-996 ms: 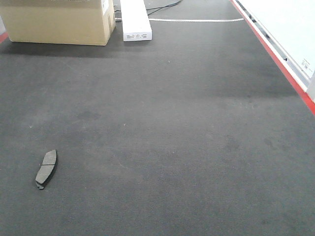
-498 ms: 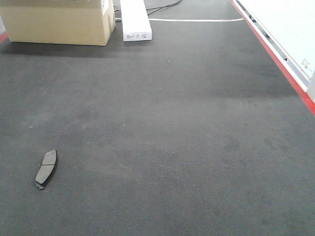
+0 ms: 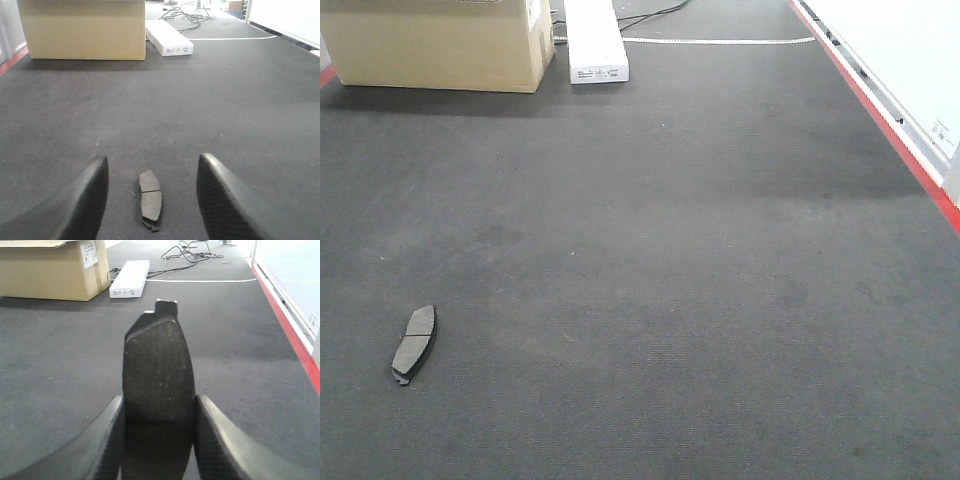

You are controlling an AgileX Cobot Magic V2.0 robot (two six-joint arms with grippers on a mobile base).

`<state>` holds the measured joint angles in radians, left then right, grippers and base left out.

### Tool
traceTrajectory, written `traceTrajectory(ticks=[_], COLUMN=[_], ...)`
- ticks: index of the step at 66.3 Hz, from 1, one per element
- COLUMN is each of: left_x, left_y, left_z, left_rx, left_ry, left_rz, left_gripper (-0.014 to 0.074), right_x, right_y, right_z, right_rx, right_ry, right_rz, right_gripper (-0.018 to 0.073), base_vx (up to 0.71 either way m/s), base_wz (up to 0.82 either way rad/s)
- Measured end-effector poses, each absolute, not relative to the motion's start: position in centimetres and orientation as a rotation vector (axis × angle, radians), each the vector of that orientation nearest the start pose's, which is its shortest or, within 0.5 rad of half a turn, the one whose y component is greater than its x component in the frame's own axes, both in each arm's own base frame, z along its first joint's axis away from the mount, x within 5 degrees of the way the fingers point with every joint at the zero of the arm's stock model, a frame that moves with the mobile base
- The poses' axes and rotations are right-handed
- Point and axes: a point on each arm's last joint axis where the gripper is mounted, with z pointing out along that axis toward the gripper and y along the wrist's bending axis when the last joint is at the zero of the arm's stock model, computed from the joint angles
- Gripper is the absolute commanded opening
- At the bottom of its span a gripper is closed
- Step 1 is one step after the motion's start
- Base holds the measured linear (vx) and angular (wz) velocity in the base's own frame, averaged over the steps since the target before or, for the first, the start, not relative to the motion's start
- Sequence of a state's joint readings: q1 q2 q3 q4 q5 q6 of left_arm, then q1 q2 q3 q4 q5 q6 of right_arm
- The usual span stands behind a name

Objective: Move and align brake pads A on conveyor
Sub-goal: 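Raise the open left gripper away from the placed pad, then lower the right gripper's brake pad onto the belt and release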

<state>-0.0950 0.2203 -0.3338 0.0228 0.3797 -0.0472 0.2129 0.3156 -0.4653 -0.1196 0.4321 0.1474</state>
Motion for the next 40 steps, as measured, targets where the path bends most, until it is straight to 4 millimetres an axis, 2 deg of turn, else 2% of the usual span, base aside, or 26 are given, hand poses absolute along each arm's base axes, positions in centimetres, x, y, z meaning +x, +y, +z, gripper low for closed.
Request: traceTrajectory(ticks=[20,29,40], left_x=[6.4,6.4,6.4], left_y=[-0.5,-0.5,-0.5], left_z=[27.8,27.8,27.8], left_rx=[0.054,0.054,0.054], left_ry=[1.749,1.749,1.749], left_rz=[-0.081,-0.081,-0.081], left_gripper=[0.0394,0.0394,0.0394], right_x=[7.5,10.0,15.5], right_y=[1.2,1.8,3.1], right_z=[30.9,31.4,32.5], right_rx=[-0.113,-0.122,-0.108], right_ry=[1.775,1.848,2.032], right_rz=[0.146,0.142,0.158], right_gripper=[-0.0003,0.0001,0.0007], base_vx=[0.0,0.0,0.0], base_wz=[0.0,0.0,0.0])
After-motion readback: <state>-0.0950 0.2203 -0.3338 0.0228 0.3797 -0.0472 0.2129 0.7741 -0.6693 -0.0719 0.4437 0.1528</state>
